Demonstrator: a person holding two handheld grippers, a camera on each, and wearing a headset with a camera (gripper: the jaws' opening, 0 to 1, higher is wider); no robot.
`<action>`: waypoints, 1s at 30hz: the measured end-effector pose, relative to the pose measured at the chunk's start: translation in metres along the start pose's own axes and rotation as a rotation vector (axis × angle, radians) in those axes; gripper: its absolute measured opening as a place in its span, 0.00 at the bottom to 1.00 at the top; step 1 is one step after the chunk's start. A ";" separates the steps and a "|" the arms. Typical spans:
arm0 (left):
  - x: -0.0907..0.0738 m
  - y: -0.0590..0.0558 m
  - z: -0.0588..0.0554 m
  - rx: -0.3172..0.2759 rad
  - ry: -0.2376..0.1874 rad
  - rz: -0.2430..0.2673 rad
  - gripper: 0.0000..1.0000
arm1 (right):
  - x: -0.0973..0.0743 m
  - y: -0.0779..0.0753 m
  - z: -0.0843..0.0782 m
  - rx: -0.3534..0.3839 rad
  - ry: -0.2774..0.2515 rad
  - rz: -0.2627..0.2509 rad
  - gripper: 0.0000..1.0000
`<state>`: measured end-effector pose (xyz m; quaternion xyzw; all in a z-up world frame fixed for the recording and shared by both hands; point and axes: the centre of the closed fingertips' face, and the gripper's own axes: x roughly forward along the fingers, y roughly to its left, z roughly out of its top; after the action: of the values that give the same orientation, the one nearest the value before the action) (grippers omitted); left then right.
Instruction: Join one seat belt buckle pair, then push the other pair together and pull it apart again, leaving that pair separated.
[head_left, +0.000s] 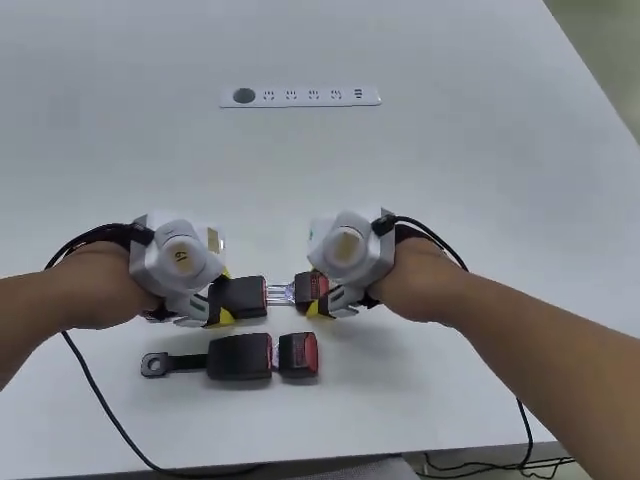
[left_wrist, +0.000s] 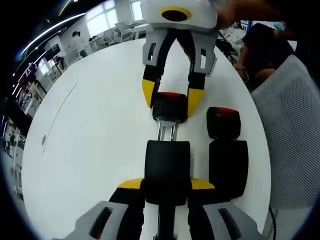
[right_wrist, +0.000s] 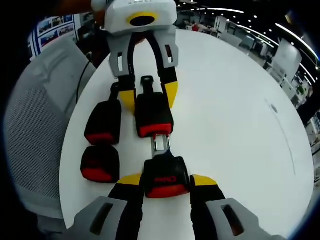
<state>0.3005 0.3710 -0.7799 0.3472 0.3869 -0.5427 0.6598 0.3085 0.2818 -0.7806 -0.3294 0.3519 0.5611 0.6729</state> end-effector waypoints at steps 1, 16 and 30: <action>0.000 0.000 0.000 0.000 0.001 -0.001 0.33 | 0.000 0.000 0.000 0.003 0.000 0.002 0.33; 0.000 -0.002 0.002 0.030 -0.012 -0.006 0.33 | 0.008 0.005 0.009 -0.022 -0.033 0.032 0.33; 0.000 -0.001 0.003 0.045 -0.031 -0.013 0.32 | 0.007 0.007 0.016 -0.008 -0.026 0.023 0.32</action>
<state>0.3001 0.3679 -0.7786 0.3509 0.3666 -0.5610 0.6540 0.3045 0.2997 -0.7784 -0.3207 0.3444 0.5744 0.6698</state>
